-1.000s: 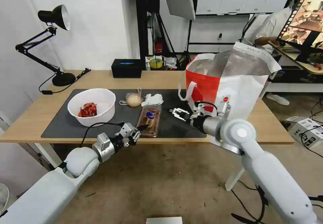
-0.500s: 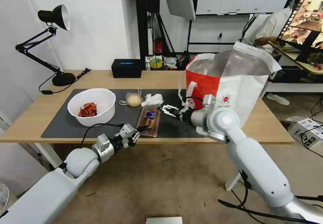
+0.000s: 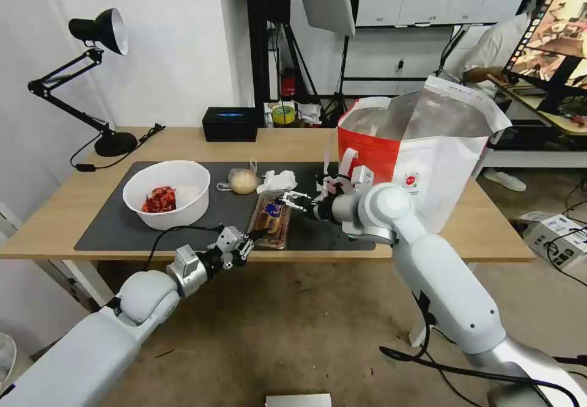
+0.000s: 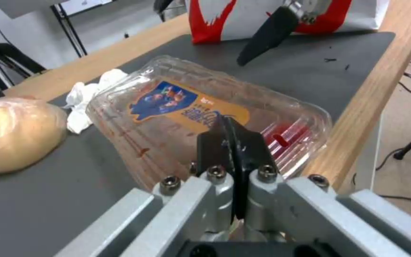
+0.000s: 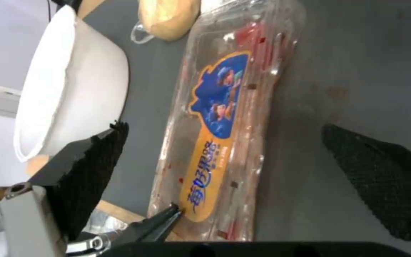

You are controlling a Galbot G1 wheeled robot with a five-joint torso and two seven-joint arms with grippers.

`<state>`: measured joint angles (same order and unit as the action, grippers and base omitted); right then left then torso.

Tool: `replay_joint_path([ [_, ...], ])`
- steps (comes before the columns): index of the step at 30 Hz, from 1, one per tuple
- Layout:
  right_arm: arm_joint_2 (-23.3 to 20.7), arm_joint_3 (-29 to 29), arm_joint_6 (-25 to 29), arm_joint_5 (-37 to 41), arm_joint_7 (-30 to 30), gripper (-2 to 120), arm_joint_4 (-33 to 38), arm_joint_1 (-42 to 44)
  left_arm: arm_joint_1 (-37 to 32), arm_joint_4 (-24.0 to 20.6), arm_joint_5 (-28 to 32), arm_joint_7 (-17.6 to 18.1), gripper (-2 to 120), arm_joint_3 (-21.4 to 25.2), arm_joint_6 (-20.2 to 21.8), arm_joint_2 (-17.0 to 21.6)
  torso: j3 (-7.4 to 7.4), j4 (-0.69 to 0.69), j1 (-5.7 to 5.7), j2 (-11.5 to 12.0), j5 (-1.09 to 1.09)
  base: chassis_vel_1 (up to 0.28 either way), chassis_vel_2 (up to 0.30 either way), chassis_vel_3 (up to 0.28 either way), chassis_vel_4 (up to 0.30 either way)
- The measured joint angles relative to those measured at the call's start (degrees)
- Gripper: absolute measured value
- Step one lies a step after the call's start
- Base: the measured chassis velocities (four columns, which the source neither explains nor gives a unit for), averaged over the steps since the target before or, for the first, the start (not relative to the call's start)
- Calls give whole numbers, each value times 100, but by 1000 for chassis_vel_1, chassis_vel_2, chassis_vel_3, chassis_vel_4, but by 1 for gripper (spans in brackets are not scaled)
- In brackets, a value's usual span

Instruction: Pick up the trash from the table and place it into the takeout bag.

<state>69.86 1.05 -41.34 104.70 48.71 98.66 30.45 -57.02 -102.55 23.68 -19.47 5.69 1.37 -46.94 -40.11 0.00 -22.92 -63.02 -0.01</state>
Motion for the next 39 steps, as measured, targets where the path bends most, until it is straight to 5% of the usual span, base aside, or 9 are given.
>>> replay_joint_path([
  [27, 484, 414, -2, 23, 116, 99, -843, -418, -73, -4, 12, 16, 0, 16, -173, -73, 0, 0, 0, 0, 0, 0, 0, 0, 0],
  [39, 448, 488, 5, 59, 118, 56, -1021, -455, -72, 8, 37, 17, 0, 25, -232, -114, 1, -3, 1, 0, 0, 0, 0, 0, 0],
])
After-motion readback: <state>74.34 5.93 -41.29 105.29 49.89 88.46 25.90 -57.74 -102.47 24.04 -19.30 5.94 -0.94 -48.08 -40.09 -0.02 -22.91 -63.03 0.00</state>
